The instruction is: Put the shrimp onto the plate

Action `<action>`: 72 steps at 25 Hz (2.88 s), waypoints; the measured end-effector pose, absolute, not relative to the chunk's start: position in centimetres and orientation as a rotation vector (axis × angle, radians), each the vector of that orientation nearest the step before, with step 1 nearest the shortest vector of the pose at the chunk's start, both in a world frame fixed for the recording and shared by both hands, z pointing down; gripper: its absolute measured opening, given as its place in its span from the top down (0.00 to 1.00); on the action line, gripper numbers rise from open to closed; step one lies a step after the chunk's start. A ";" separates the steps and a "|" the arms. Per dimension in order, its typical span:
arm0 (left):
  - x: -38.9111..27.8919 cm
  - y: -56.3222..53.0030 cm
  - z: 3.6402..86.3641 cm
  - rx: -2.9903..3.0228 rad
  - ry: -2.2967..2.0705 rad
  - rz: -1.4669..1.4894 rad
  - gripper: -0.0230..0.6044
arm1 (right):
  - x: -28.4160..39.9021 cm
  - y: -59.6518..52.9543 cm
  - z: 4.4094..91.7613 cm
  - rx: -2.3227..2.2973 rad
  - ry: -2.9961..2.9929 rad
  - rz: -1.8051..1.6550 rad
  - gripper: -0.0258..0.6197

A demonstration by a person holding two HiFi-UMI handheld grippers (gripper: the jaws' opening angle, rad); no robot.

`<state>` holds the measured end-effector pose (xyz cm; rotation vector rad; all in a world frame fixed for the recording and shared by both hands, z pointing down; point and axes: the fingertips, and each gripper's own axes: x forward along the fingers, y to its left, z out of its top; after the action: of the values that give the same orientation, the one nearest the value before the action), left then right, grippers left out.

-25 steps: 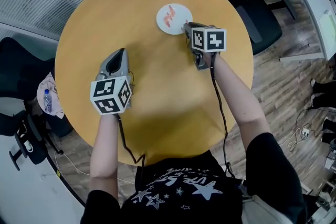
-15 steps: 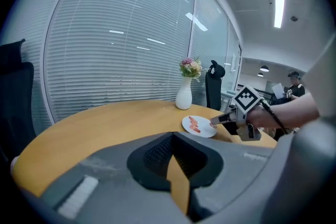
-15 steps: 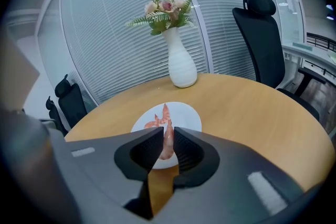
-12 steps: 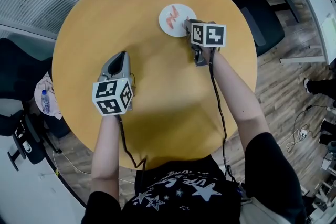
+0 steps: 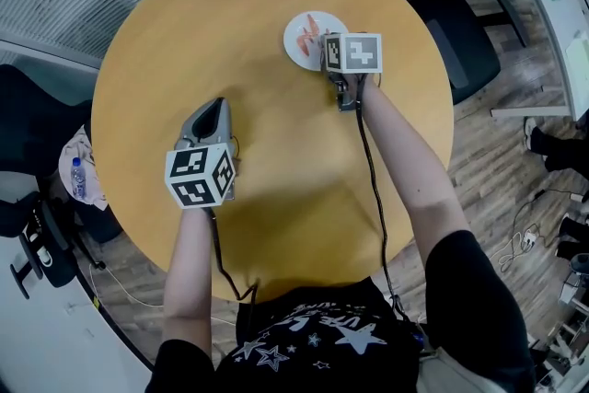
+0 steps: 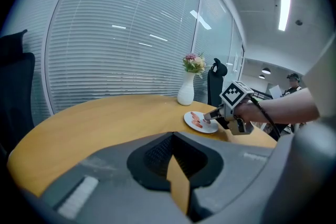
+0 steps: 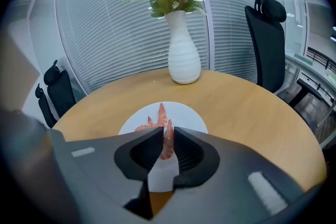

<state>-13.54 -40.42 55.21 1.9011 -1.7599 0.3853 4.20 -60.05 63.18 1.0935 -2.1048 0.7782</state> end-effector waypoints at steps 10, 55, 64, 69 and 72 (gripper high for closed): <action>-14.8 -39.7 55.6 1.886 -1.763 0.377 0.96 | 4.1 -60.4 64.3 1.092 -2.047 0.787 0.86; -19.3 -25.4 46.6 2.023 -1.694 0.283 0.96 | 3.9 -45.1 51.4 1.247 -2.176 0.769 0.82; -19.2 -22.6 45.8 2.174 -1.513 0.232 0.96 | 4.4 -35.4 50.5 1.318 -2.178 0.803 0.86; -17.5 -21.0 46.6 2.196 -1.437 0.212 0.96 | 5.9 -31.2 51.4 1.328 -2.142 0.838 0.88; -16.5 -20.2 46.5 2.233 -1.410 0.228 0.96 | 6.1 -29.8 51.5 1.316 -2.163 0.811 0.88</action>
<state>-16.49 -20.22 46.47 2.2331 -1.4100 0.2277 6.07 -29.79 51.49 1.3157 -2.1632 0.8106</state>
